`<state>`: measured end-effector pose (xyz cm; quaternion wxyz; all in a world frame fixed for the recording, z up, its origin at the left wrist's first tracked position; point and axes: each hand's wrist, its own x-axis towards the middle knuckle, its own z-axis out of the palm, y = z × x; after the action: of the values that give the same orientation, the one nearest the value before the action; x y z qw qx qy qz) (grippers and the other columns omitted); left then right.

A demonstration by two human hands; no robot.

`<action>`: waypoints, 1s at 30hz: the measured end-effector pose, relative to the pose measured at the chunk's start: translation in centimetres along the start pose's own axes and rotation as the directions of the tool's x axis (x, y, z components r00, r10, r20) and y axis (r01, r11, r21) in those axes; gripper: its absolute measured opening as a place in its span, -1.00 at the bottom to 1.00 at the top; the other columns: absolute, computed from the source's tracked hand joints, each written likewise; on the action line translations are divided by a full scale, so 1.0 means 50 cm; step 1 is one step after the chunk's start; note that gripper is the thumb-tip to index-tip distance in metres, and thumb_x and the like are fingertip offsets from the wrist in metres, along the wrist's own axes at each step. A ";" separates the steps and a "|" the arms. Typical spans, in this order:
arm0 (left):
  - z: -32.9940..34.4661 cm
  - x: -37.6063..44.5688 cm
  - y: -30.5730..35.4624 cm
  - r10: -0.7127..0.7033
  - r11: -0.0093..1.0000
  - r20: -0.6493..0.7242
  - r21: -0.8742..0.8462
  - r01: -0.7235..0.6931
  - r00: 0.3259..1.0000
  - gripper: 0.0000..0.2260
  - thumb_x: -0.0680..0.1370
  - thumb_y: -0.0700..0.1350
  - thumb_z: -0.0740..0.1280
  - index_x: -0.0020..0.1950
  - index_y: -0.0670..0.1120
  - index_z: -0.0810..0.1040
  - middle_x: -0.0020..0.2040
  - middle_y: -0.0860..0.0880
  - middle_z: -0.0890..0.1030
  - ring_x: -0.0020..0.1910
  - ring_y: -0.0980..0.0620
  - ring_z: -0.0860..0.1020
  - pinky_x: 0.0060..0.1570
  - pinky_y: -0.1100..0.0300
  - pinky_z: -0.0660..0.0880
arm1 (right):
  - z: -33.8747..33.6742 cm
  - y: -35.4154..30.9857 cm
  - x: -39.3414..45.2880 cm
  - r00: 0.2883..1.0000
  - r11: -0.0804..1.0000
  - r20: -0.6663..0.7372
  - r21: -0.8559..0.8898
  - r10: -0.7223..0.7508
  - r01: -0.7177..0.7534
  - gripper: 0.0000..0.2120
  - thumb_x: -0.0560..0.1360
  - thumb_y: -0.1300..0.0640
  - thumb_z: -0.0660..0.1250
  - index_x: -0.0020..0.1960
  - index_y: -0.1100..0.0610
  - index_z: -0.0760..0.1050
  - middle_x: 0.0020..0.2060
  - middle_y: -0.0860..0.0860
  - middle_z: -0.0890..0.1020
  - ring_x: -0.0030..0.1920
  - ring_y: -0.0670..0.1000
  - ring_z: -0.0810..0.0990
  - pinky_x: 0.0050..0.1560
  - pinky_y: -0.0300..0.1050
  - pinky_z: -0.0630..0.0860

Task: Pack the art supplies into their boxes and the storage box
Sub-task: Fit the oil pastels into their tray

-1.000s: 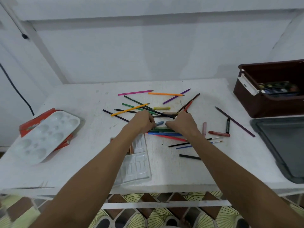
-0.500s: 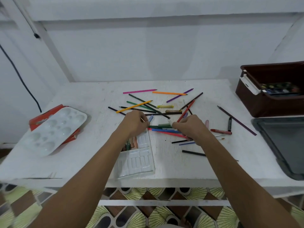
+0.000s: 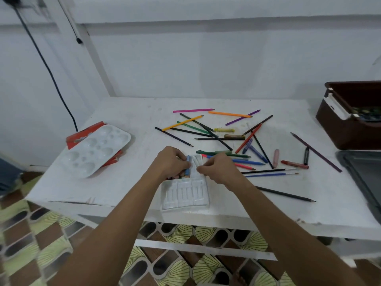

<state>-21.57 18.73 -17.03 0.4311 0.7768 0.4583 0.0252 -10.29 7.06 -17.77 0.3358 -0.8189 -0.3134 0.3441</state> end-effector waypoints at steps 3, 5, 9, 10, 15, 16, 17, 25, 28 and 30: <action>0.005 -0.003 0.001 0.000 1.000 0.007 -0.009 0.000 1.000 -0.86 0.48 -0.12 0.44 -0.03 -0.14 0.58 -0.33 -0.11 0.64 -0.47 0.07 0.56 -0.38 0.24 0.56 | 0.016 0.002 0.004 0.999 0.998 -0.032 -0.049 -0.032 0.030 -0.70 0.43 0.10 0.42 -0.07 0.38 0.61 -0.23 0.29 0.62 -0.35 0.11 0.55 -0.34 -0.11 0.51; 0.010 -0.002 0.001 0.007 1.000 -0.003 -0.003 -0.007 1.000 -0.87 0.49 -0.12 0.44 -0.04 -0.15 0.58 -0.33 -0.11 0.64 -0.43 0.05 0.58 -0.33 0.19 0.60 | 0.024 0.005 0.007 0.998 0.996 -0.044 -0.068 -0.053 0.050 -0.69 0.43 0.10 0.42 -0.06 0.37 0.61 -0.13 0.29 0.65 -0.21 0.18 0.63 -0.16 0.01 0.59; 0.019 0.002 -0.001 0.017 1.000 -0.026 0.022 -0.017 1.000 -0.89 0.49 -0.13 0.43 -0.05 -0.14 0.59 -0.27 -0.13 0.66 -0.36 0.02 0.60 -0.23 0.13 0.62 | 0.028 0.009 0.009 0.993 0.991 -0.051 -0.093 -0.103 0.098 -0.70 0.45 0.01 0.41 -0.10 0.28 0.64 -0.20 0.20 0.67 -0.27 0.06 0.60 -0.29 -0.14 0.53; 0.020 0.003 -0.004 0.027 0.999 -0.037 0.033 -0.026 0.999 -0.88 0.49 -0.12 0.43 -0.05 -0.14 0.59 -0.25 -0.12 0.66 -0.34 0.02 0.61 -0.21 0.13 0.62 | 0.027 0.010 0.010 0.992 0.989 -0.045 -0.102 -0.115 0.110 -0.72 0.46 0.01 0.40 -0.08 0.26 0.64 -0.19 0.17 0.67 -0.26 0.03 0.59 -0.30 -0.19 0.50; 0.019 0.009 -0.017 0.129 0.983 -0.083 0.139 -0.117 0.988 -0.84 0.48 -0.06 0.43 0.01 -0.07 0.63 -0.11 -0.02 0.64 -0.27 0.16 0.53 -0.33 0.36 0.43 | 0.015 0.016 0.017 0.980 0.963 -0.017 -0.190 -0.200 0.193 -0.77 0.51 0.11 0.35 0.14 0.14 0.58 -0.03 0.05 0.64 -0.21 -0.15 0.50 -0.30 -0.41 0.34; 0.018 0.009 -0.018 0.157 0.977 -0.076 0.158 -0.143 0.985 -0.83 0.48 -0.05 0.43 0.04 -0.06 0.63 -0.07 -0.02 0.64 -0.26 0.18 0.52 -0.35 0.40 0.37 | 0.015 0.017 0.020 0.978 0.958 -0.004 -0.201 -0.208 0.203 -0.72 0.51 0.11 0.35 0.20 0.11 0.55 -0.03 0.04 0.63 -0.22 -0.16 0.49 -0.30 -0.42 0.32; 0.018 0.008 -0.020 0.185 0.969 -0.067 0.177 -0.171 0.980 -0.80 0.48 -0.05 0.43 0.07 -0.06 0.64 -0.03 -0.03 0.64 -0.24 0.17 0.52 -0.33 0.40 0.35 | 0.015 0.018 0.023 0.976 0.954 0.009 -0.212 -0.217 0.214 -0.69 0.51 0.11 0.35 0.25 0.09 0.52 -0.05 0.02 0.61 -0.23 -0.17 0.48 -0.29 -0.41 0.32; 0.028 0.014 -0.023 0.279 0.926 -0.022 0.270 -0.263 0.960 -0.78 0.52 -0.05 0.40 0.09 -0.12 0.66 -0.03 -0.07 0.67 -0.25 0.15 0.49 -0.29 0.43 0.32 | 0.016 0.025 0.036 0.965 0.914 0.120 -0.312 -0.233 0.259 -0.58 0.53 0.06 0.33 0.37 0.02 0.40 0.07 0.06 0.58 -0.28 -0.18 0.41 -0.13 -0.27 0.36; 0.032 0.017 -0.024 0.280 0.924 -0.013 0.274 -0.265 0.960 -0.80 0.53 -0.07 0.39 0.09 -0.14 0.66 -0.14 -0.06 0.66 -0.36 0.19 0.48 -0.42 0.52 0.28 | 0.015 0.030 0.043 0.961 0.916 0.133 -0.296 -0.242 0.272 -0.59 0.52 0.05 0.34 0.35 0.00 0.42 -0.19 -0.11 0.49 -0.32 -0.19 0.41 -0.31 -0.36 0.30; 0.034 0.018 -0.024 0.283 0.923 -0.010 0.277 -0.269 0.959 -0.80 0.53 -0.08 0.38 0.09 -0.15 0.66 -0.17 -0.07 0.65 -0.40 0.21 0.48 -0.45 0.52 0.32 | 0.015 0.032 0.047 0.961 0.918 0.138 -0.287 -0.241 0.272 -0.61 0.51 0.05 0.35 0.33 -0.01 0.43 -0.28 -0.13 0.46 -0.31 -0.16 0.43 -0.34 -0.36 0.31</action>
<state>-21.13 18.55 -19.26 0.3007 0.8845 0.3542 0.0417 -9.07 8.14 -20.21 0.2322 -0.7943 -0.4835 0.2853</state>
